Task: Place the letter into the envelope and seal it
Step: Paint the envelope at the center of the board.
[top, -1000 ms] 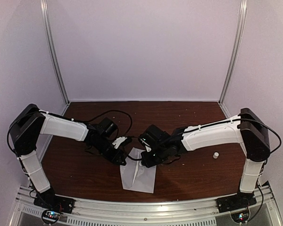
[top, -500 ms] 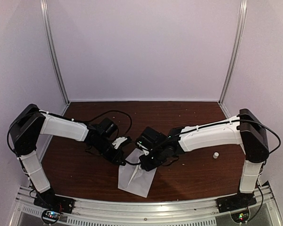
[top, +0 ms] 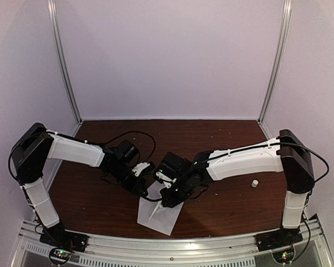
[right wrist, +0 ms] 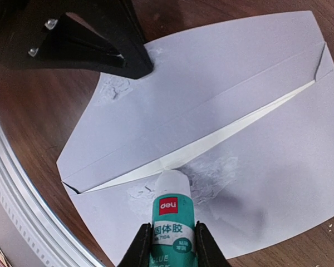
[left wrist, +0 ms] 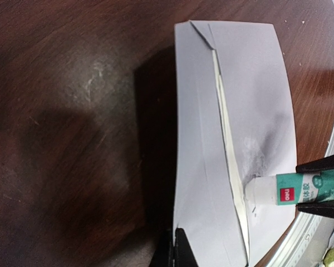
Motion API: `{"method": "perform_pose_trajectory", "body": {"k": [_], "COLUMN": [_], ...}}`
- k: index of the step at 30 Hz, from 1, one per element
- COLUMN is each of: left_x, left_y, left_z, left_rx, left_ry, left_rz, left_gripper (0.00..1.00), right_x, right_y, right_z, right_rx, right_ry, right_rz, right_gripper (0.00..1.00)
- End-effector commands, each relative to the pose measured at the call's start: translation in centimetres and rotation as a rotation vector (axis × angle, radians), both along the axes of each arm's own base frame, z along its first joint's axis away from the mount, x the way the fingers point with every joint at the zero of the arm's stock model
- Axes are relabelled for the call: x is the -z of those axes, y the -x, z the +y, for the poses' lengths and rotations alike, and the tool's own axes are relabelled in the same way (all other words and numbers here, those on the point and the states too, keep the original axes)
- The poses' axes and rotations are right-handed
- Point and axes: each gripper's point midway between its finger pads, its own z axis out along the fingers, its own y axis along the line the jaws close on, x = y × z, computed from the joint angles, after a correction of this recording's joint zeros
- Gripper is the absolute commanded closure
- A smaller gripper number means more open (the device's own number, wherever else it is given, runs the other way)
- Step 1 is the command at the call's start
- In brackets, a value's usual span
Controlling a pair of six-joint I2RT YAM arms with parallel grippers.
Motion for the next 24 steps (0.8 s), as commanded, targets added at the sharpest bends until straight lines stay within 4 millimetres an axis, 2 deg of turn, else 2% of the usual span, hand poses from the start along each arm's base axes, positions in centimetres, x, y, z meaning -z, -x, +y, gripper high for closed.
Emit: {"method": "perform_pose_trajectory", "body": {"k": [1, 4, 7, 14, 17, 21, 24], "left_x": [-1.0, -1.0, -1.0, -2.3, -2.2, -2.1, -2.5], "left_y": [-1.2, -1.2, -1.2, -1.3, -2.2, -3.5, -4.4], "left_z": [-1.0, -1.0, -1.0, -2.0, -2.3, -3.1, -3.4], "left_rx": [-0.01, -0.008, -0.003, 0.085, 0.113, 0.115, 0.098], "left_ry": [0.038, 0.037, 0.038, 0.074, 0.043, 0.022, 0.019], "left_rz": [-0.05, -0.053, -0.054, -0.077, -0.097, -0.104, -0.128], "left_gripper": [1.0, 1.0, 1.0, 1.0, 1.0, 0.99, 0.86], "right_x": [2.0, 1.8, 1.1, -3.8, -5.4, -6.1, -6.5], "right_y": [3.2, 3.3, 2.4, -0.6, -2.1, -3.5, -3.9], "right_z": [-0.4, -0.1, 0.0, 0.3, -0.8, -2.7, -3.9], "right_rx": [-0.075, -0.08, -0.051, 0.036, 0.091, 0.16, 0.198], "right_ry": [0.059, 0.05, 0.047, -0.045, -0.082, -0.113, -0.143], "right_rz": [0.109, 0.11, 0.069, -0.052, -0.084, -0.102, -0.104], "right_gripper": [1.0, 1.0, 1.0, 1.0, 1.0, 1.0, 1.0]}}
